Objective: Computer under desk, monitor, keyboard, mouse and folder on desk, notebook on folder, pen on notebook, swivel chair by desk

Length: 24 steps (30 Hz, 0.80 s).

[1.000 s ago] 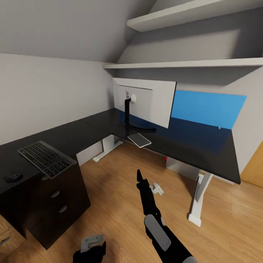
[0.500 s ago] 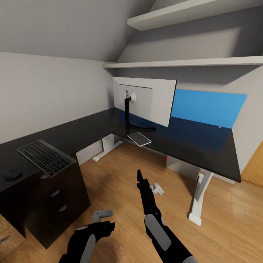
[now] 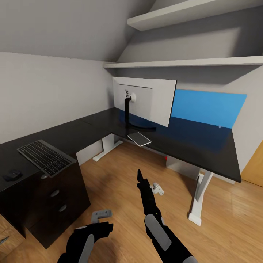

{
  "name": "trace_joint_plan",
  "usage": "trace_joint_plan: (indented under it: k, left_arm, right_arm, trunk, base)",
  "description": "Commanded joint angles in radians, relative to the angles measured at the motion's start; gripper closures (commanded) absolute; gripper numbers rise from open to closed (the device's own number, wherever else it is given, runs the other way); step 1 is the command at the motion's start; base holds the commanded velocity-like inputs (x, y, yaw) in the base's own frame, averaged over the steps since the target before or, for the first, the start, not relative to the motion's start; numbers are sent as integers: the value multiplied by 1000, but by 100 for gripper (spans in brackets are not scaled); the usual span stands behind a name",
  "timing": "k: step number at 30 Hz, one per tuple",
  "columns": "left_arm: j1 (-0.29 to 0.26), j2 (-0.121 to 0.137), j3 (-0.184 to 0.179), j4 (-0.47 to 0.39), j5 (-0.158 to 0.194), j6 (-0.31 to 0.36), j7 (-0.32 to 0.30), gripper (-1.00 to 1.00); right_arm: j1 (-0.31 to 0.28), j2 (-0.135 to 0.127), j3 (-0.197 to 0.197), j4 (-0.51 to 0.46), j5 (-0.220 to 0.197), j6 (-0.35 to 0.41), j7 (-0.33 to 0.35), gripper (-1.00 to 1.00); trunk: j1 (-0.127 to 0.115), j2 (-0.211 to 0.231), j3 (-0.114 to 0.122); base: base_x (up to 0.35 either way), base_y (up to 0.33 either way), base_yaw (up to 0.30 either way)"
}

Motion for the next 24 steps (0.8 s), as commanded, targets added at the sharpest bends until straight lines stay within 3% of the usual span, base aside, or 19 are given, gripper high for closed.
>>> trace_joint_plan:
  k: [1, 24]
  left_arm:
    - [-1, 0, -1, -1, 11, 3, 9, -100]
    - [-2, 1, -1, 0, 9, 1, 8, -100]
  right_arm:
    - [-1, 0, 2, 1, -11, -4, 7, -100]
    - [0, 0, 2, 5, -12, -6, 7, -100]
  trunk:
    - [0, 0, -1]
    - [0, 0, -1]
  base:
    - [9, 0, 0]
    - [78, 0, 0]
